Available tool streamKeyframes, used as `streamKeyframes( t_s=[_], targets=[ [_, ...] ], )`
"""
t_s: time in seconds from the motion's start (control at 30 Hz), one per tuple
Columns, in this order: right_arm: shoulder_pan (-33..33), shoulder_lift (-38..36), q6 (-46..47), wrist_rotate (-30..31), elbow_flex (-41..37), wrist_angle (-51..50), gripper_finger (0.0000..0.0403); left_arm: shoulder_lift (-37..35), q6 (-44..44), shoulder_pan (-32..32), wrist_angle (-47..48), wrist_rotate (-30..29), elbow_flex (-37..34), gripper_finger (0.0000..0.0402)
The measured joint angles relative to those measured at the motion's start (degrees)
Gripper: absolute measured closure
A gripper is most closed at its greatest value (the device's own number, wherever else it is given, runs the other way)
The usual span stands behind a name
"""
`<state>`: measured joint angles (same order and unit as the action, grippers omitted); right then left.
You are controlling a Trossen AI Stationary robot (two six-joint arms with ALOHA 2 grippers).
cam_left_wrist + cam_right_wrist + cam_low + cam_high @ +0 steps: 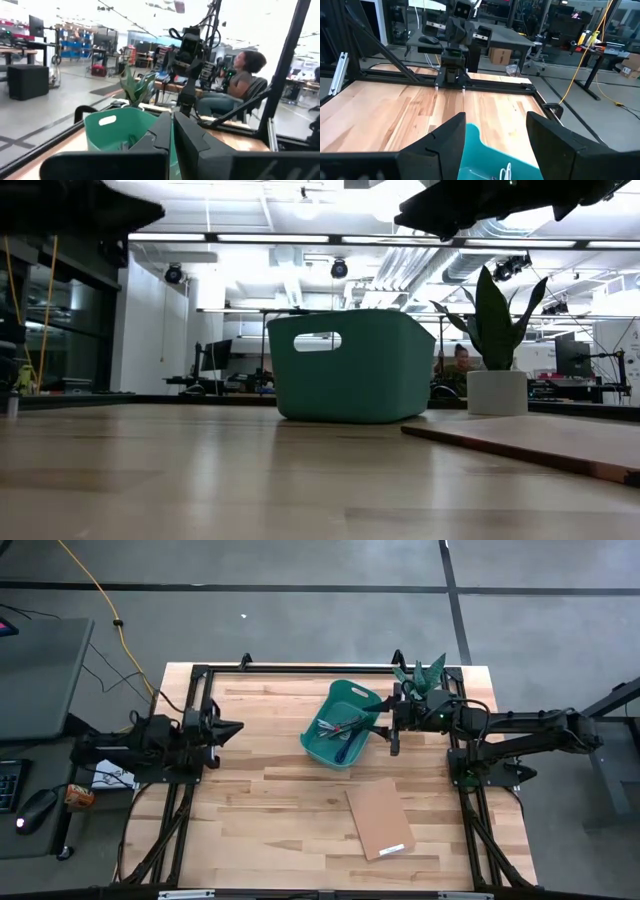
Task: Pick and place USB-C Cables
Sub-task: Return to Home Position
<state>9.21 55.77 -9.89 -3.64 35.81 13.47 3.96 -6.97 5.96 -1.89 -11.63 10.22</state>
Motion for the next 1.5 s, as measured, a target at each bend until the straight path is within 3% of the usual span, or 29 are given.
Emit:
streamKeyframes(
  t_s=[0.1, 0.37, 0.5, 0.73, 0.83, 0.9, 0.97, 1.03, 1.27, 1.5],
  targets=[
    [0.00, 0.00, 0.90, -0.01, 0.00, -0.35, 0.0203, -3.60, -0.04, 0.00, 0.74, 0.40, -2.77, 0.0401],
    [0.00, 0.02, 0.92, -0.02, 0.00, -1.22, 0.0203, -3.76, -0.40, 0.02, -2.27, 0.37, -9.80, 0.0401],
    [0.00, 0.00, 1.05, -0.02, 0.00, -2.28, 0.0203, -3.21, -1.51, 0.17, -0.77, -0.11, -9.53, 0.0401],
    [0.04, -0.02, 3.69, -0.03, 0.00, -7.50, 0.0207, -3.27, -1.98, 0.15, 0.20, 4.22, -9.55, 0.0401],
    [0.04, -0.36, 3.71, -0.02, 0.00, -12.56, 0.0240, -3.12, -1.89, 0.17, 0.33, 4.36, -9.55, 0.0401],
    [0.25, -1.51, 4.63, -0.05, 0.00, -16.09, 0.0288, -3.14, -1.88, 0.17, 0.24, 4.26, -9.55, 0.0401],
    [0.55, -3.77, 4.97, -0.84, 0.00, -20.53, 0.0356, -3.12, -1.86, 0.17, 0.23, 4.09, -9.55, 0.0401],
    [0.59, -6.84, 5.15, -1.09, 0.00, -23.49, 0.0388, -3.12, -1.43, 0.17, 0.24, 4.10, -9.55, 0.0401],
    [0.59, -21.49, 8.83, 0.55, -5.56, -24.39, 0.0399, -3.12, -1.41, 0.15, 0.24, 4.08, -9.55, 0.0401],
    [0.50, -36.31, 11.47, 1.49, -20.78, -11.41, 0.0402, -3.12, -1.41, 0.15, 0.24, 4.06, -9.55, 0.0401]
  ],
)
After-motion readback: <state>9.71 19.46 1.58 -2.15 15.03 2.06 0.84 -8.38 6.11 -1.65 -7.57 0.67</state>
